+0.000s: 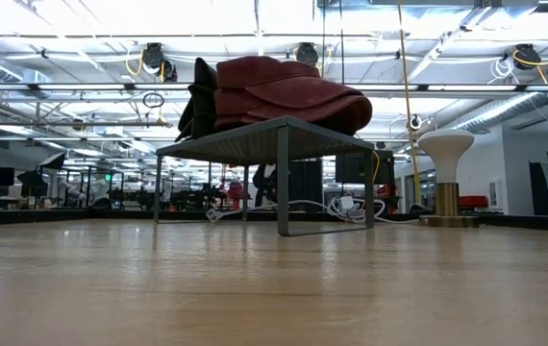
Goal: Pick & Place hat
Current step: Return to Home Position
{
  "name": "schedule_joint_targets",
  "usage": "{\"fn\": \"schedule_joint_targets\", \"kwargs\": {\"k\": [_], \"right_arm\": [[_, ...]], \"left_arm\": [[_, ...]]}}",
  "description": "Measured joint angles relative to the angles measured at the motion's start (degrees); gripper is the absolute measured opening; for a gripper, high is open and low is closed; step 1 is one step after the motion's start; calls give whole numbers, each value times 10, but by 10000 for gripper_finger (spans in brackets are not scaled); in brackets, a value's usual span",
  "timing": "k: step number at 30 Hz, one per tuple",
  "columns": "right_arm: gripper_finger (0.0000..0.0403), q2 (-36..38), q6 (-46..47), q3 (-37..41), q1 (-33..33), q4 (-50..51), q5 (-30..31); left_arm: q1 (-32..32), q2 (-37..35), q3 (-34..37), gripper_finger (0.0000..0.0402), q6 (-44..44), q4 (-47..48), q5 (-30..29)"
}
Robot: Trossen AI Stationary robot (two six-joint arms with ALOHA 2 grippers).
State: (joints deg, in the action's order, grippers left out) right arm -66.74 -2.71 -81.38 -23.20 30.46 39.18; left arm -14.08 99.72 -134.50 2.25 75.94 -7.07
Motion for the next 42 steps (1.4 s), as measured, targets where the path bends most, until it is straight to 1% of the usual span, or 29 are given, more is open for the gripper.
{"fn": "schedule_joint_targets", "kwargs": {"k": [4, 6, 8, 10, 14, 20, 23, 26, 28, 35, 39, 42], "right_arm": [[180, 0, -15, 70, 0, -88, -3], [180, 0, -12, 101, 0, -133, -7], [180, 0, -3, 129, 0, -172, -32], [180, 0, 8, 157, 0, -204, -57], [180, 0, 25, 211, -2, -266, -95], [180, 0, 42, 274, -10, -328, -93], [180, 0, 44, 298, -9, -336, -93], [180, 0, 95, 324, -9, -343, -93], [180, 0, 125, 345, -9, -365, -93], [180, 0, 189, 400, -12, -406, -93], [180, 0, 171, 423, -21, -406, -94], [180, 0, 171, 448, -24, -442, -95]], "left_arm": [[15, -35, 10, 241, -14, 4, 1], [20, -59, 35, 241, -24, 4, 1], [28, -87, 73, 241, -25, -8, 0], [33, -124, 128, 241, -21, -18, 0], [44, -205, 263, 241, 1, -93, -6], [49, -354, 490, 241, 41, -271, -27], [49, -426, 596, 241, 57, -337, -38], [49, -494, 690, 241, 79, -401, -52], [49, -535, 750, 241, 89, -438, -59], [48, -656, 936, 241, 120, -566, -62], [48, -703, 1019, 241, 125, -618, -62], [49, -732, 1069, 241, 142, -646, -69]]}}
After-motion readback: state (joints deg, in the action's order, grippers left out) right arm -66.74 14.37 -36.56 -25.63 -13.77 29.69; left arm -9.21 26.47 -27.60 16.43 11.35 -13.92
